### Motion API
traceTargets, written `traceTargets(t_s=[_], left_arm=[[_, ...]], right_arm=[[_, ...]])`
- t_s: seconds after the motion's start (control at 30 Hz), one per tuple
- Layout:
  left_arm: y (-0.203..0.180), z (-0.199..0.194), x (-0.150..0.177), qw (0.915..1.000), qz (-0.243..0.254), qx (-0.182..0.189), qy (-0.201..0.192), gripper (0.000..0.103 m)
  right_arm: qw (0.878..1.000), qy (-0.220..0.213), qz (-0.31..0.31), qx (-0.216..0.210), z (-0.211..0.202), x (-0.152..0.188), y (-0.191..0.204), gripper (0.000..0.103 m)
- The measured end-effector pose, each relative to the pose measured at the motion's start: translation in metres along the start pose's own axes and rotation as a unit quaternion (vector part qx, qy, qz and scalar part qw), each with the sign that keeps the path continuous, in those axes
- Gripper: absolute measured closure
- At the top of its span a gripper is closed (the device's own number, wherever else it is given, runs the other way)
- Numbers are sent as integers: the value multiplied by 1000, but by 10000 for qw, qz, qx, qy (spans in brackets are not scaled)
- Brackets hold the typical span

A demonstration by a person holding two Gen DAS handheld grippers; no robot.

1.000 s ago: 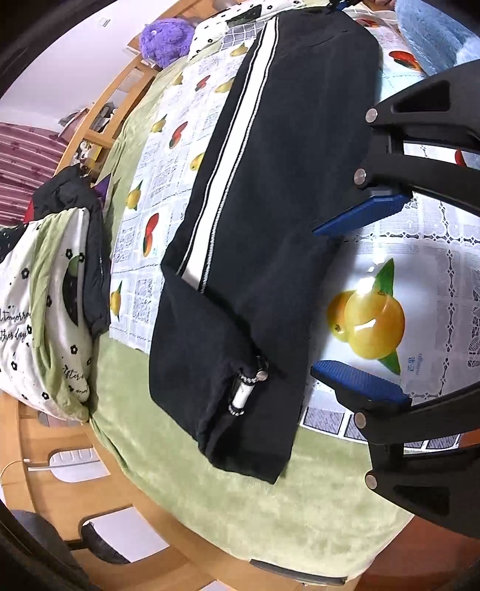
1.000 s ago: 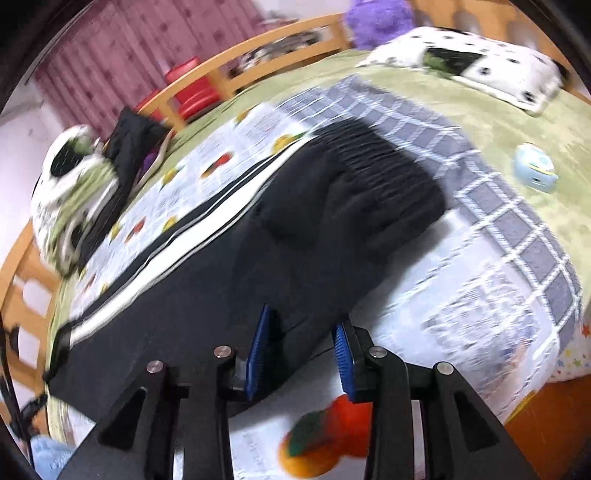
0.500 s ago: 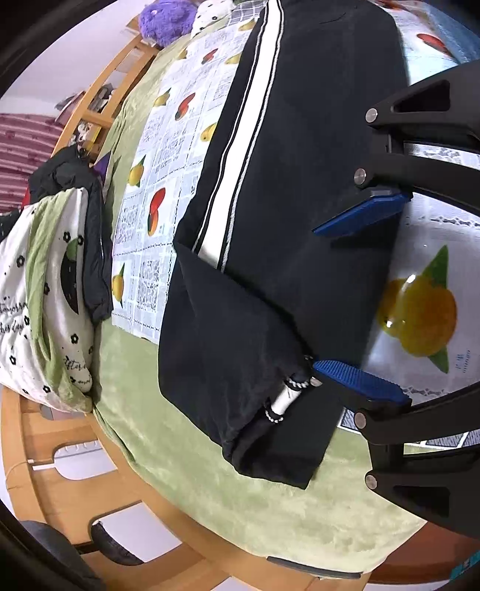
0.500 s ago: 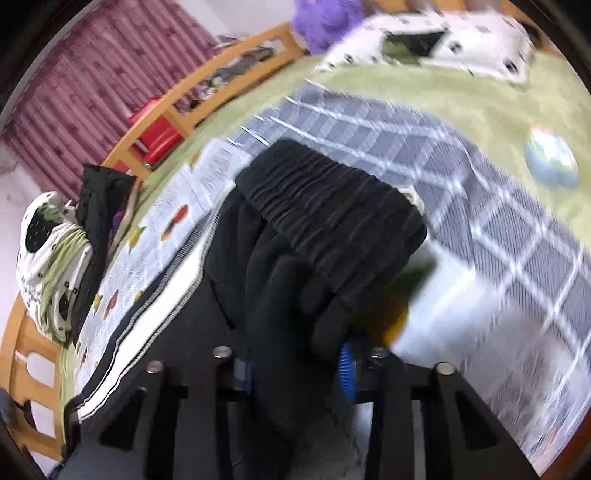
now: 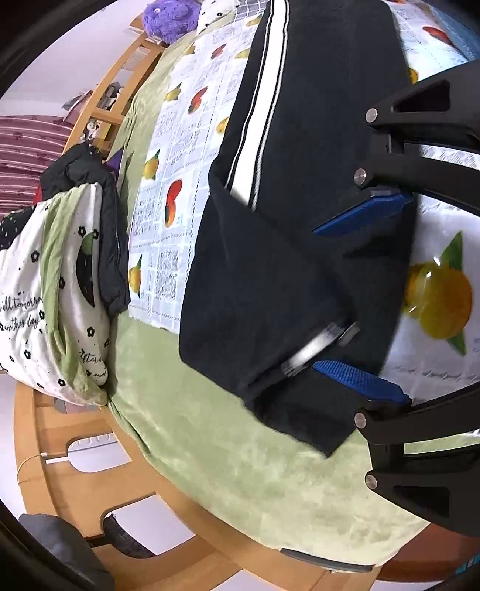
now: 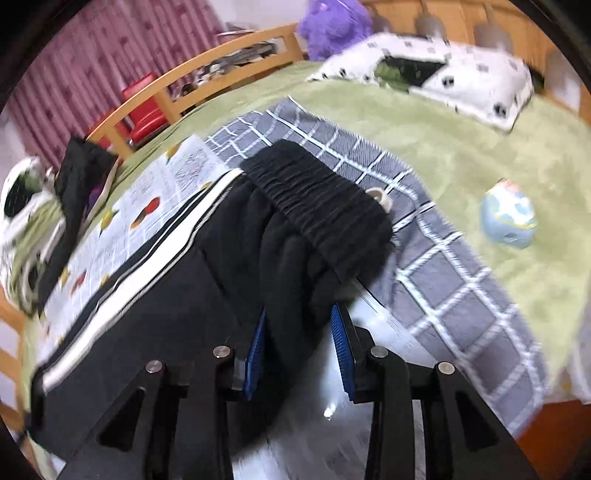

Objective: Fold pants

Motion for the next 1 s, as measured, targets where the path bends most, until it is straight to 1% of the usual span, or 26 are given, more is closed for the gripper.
traceTargets(t_s=[0.03, 0.1, 0.17, 0.23, 0.3, 0.37, 0.43, 0.5, 0.57, 0.6, 0.63, 0.7, 0.8, 0.87, 0.93, 1.0], left_arm=[[0, 4, -4, 10000, -16, 28, 15, 35], [-1, 17, -11, 9997, -43, 208, 148, 35], [-4, 26, -13, 9993, 2, 289, 254, 35], [-5, 34, -12, 9991, 71, 238, 352, 35], [-5, 38, -5, 9986, 118, 352, 376, 35], [-3, 39, 2, 9982, 157, 428, 394, 35], [3, 38, 13, 9981, 133, 429, 413, 35], [5, 39, 23, 9969, 85, 575, 524, 35], [3, 40, 26, 9967, 114, 629, 492, 36], [2, 40, 25, 9971, 212, 604, 402, 52], [1, 39, 22, 9975, 312, 545, 316, 63], [3, 36, 7, 9983, 377, 426, 135, 71], [10, 32, -27, 9985, 129, 503, -148, 73], [17, 38, -52, 9985, -43, 489, -249, 73], [20, 48, -70, 9982, -174, 480, -307, 73], [23, 63, -87, 9985, -258, 400, -276, 73]], right_arm=[[10000, 2, -68, 21, -8, 3, 4, 68], [9997, -5, -224, 52, -25, 9, 14, 68], [9993, 18, -383, -3, -38, 14, 27, 68], [9988, -2, -491, -16, -46, 17, 41, 68], [9985, -19, -535, -66, -53, 23, 55, 68], [9986, 21, -507, -179, -54, 29, 71, 68], [9984, 52, -463, -312, -52, 35, 86, 68], [9978, 106, -487, -436, -44, 42, 105, 68], [9967, 185, -600, -522, -33, 48, 126, 68], [9959, 238, -678, -553, -25, 51, 138, 68], [9952, 294, -733, -576, -17, 53, 148, 68], [9937, 432, -819, -639, -6, 57, 168, 68], [9908, 472, -1023, -754, 1, 60, 196, 68], [9891, 458, -1189, -737, 2, 61, 210, 68], [9875, 471, -1297, -761, 4, 64, 220, 68], [9862, 550, -1363, -764, 9, 69, 227, 68]])
Point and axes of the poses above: each gripper's, at about its wrist camera, not at the fingertips, and z roughly the way its jaws point, y to its left, x to its underside, the point moved 7 cm from there along z, roughly the way its jaws point, and after that the axes turned 6 degrees about -x, right-handed, at the moved point
